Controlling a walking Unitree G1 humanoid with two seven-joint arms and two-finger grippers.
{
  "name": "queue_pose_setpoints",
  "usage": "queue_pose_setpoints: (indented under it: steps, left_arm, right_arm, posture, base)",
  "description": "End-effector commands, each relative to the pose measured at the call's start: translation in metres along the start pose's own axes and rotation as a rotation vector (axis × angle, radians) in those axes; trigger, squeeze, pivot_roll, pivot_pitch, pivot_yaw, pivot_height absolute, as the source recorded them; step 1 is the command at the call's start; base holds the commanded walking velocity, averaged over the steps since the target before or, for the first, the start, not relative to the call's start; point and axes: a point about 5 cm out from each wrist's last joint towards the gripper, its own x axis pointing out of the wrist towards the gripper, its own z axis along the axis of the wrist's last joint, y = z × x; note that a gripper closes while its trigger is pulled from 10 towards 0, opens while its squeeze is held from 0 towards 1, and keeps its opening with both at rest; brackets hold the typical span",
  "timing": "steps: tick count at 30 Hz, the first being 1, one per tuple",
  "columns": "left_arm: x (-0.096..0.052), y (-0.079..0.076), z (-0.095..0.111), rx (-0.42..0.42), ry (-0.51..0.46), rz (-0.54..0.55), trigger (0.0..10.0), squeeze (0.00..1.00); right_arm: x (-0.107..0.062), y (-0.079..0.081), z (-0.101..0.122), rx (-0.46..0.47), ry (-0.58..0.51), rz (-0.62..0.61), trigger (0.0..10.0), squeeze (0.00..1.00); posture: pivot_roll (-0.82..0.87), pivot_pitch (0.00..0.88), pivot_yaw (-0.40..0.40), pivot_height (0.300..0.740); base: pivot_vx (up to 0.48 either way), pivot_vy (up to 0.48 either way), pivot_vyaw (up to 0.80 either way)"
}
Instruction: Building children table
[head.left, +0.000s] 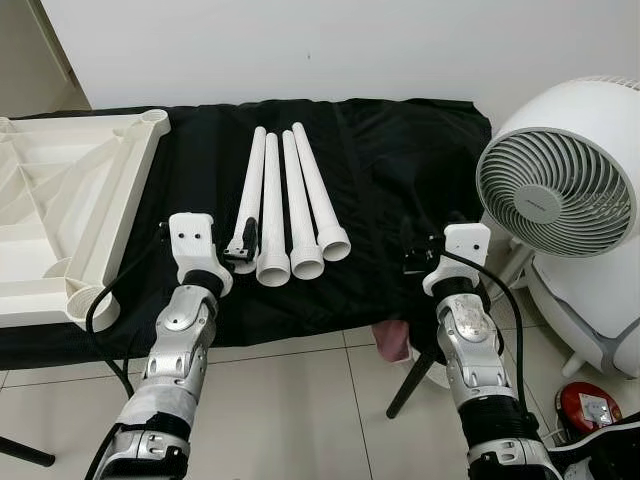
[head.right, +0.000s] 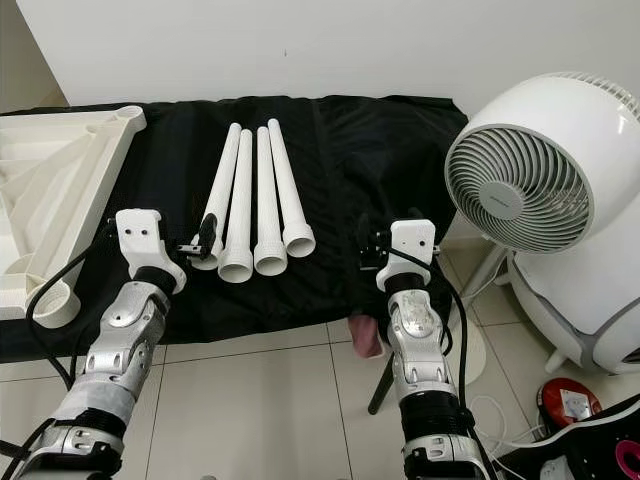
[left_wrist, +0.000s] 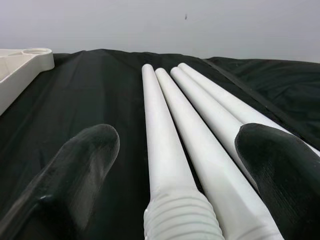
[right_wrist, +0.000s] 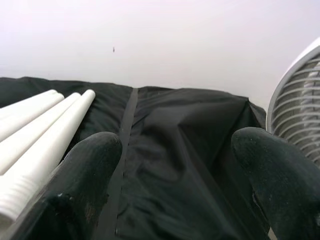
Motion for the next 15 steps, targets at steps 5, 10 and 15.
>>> queue_pose_setpoints:
  steps: [5,10,15]
  left_arm:
    - [-0.0002,0.0065,-0.0026,0.009,0.019,0.014,10.0,0.0]
    - [0.0003,0.0083,-0.0007,0.017,0.013,0.017,10.0,0.0]
    - [0.0007,0.0086,0.0003,0.02,0.01,0.014,10.0,0.0]
  right_arm:
    - [0.0019,0.0034,-0.0006,-0.014,-0.006,0.013,10.0,0.0]
    - [0.002,0.0043,-0.0006,-0.019,-0.008,0.021,10.0,0.0]
    - [0.0029,0.0051,-0.0007,-0.02,-0.009,0.023,10.0,0.0]
  posture:
    - [-0.08,0.0,-0.003,0.74]
    - [-0.07,0.0,-0.004,0.74]
    - [-0.07,0.0,-0.003,0.74]
  base:
    - [0.0,0.355,0.0]
    - [0.0,0.401,0.0]
    - [0.0,0.406,0.0]
